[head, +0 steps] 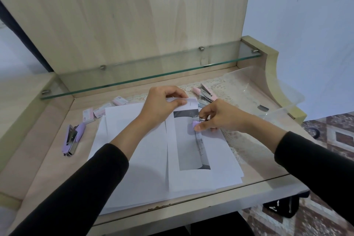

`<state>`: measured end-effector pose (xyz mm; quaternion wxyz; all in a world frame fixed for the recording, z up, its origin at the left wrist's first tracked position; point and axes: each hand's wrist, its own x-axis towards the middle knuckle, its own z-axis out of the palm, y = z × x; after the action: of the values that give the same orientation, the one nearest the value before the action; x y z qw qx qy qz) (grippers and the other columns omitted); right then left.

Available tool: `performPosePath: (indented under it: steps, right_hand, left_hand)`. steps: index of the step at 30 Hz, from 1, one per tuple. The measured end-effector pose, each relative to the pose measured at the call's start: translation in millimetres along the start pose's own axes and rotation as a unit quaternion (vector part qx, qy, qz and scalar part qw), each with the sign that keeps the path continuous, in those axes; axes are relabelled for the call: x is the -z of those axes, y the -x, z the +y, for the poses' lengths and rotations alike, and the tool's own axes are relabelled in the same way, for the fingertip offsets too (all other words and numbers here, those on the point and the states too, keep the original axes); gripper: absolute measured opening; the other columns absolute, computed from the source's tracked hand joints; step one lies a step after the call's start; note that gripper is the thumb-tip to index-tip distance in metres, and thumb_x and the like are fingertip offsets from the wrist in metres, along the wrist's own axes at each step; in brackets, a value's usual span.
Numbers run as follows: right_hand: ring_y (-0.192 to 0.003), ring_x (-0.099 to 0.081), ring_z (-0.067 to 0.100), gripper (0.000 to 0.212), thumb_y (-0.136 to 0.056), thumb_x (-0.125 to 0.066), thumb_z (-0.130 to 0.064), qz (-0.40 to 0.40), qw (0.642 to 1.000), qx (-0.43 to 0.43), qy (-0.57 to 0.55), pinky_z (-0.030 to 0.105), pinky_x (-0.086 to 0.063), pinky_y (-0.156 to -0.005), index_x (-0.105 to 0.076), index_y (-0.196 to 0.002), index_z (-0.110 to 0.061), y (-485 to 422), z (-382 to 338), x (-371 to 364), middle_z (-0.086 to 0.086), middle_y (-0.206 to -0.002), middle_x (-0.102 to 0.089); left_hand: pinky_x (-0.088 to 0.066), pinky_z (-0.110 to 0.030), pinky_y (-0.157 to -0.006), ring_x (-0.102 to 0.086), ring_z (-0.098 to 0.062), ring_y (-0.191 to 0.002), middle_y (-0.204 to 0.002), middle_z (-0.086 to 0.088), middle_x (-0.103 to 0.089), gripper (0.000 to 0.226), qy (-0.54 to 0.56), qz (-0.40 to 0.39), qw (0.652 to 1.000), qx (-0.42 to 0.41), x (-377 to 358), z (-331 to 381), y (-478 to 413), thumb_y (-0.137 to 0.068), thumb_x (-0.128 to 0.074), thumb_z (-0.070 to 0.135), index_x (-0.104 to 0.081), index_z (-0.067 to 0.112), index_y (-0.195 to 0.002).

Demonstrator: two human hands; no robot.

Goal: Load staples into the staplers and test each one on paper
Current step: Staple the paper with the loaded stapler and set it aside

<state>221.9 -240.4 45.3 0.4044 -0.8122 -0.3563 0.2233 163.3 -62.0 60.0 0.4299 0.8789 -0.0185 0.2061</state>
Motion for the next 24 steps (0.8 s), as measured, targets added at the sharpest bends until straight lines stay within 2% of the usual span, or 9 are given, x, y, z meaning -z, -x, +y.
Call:
performPosePath:
  steps: [7,14,20,24]
  right_hand:
    - [-0.051,-0.034,0.009,0.044,-0.074,-0.075,-0.024,0.004,1.0,0.006,0.003,0.01,-0.026,-0.045,-0.054,-0.076,0.015,0.4,1.7,-0.9,0.01,-0.064,-0.04]
    - [-0.048,-0.036,0.011,0.04,-0.071,-0.076,-0.024,0.014,1.0,0.002,0.012,0.013,-0.026,-0.045,-0.052,-0.064,0.007,-0.7,1.7,-0.4,0.001,-0.052,-0.04]
    - [-0.043,-0.036,0.007,0.034,-0.07,-0.077,-0.024,0.003,1.0,-0.011,0.022,0.011,-0.027,-0.043,-0.054,-0.062,-0.001,-2.0,0.6,0.3,-0.003,-0.048,-0.041]
    - [-0.04,-0.035,0.005,0.033,-0.07,-0.078,-0.022,-0.01,0.999,-0.021,0.022,0.009,-0.027,-0.041,-0.056,-0.065,0.001,-2.9,1.0,1.6,-0.009,-0.04,-0.039]
  left_hand:
    - [-0.045,-0.011,-0.07,-0.058,0.005,-0.066,-0.071,0.016,-0.065,0.023,-0.008,0.005,1.0,-0.009,-0.8,0.8,0.2,-0.071,-0.073,0.001,-0.067,0.023,-0.071]
    - [-0.042,-0.007,-0.07,-0.058,0.007,-0.067,-0.072,0.016,-0.064,0.019,-0.014,-0.004,1.0,-0.018,-0.2,3.5,-0.5,-0.072,-0.072,0.001,-0.068,0.02,-0.072]
    - [-0.04,-0.004,-0.069,-0.058,0.008,-0.067,-0.07,0.014,-0.064,0.015,-0.029,-0.021,0.999,-0.032,0.8,5.2,-2.2,-0.072,-0.071,-0.001,-0.07,0.014,-0.072]
    - [-0.04,-0.004,-0.069,-0.058,0.007,-0.068,-0.069,0.015,-0.064,0.013,-0.037,-0.024,0.998,-0.041,1.0,5.4,-3.5,-0.072,-0.072,-0.001,-0.071,0.012,-0.073]
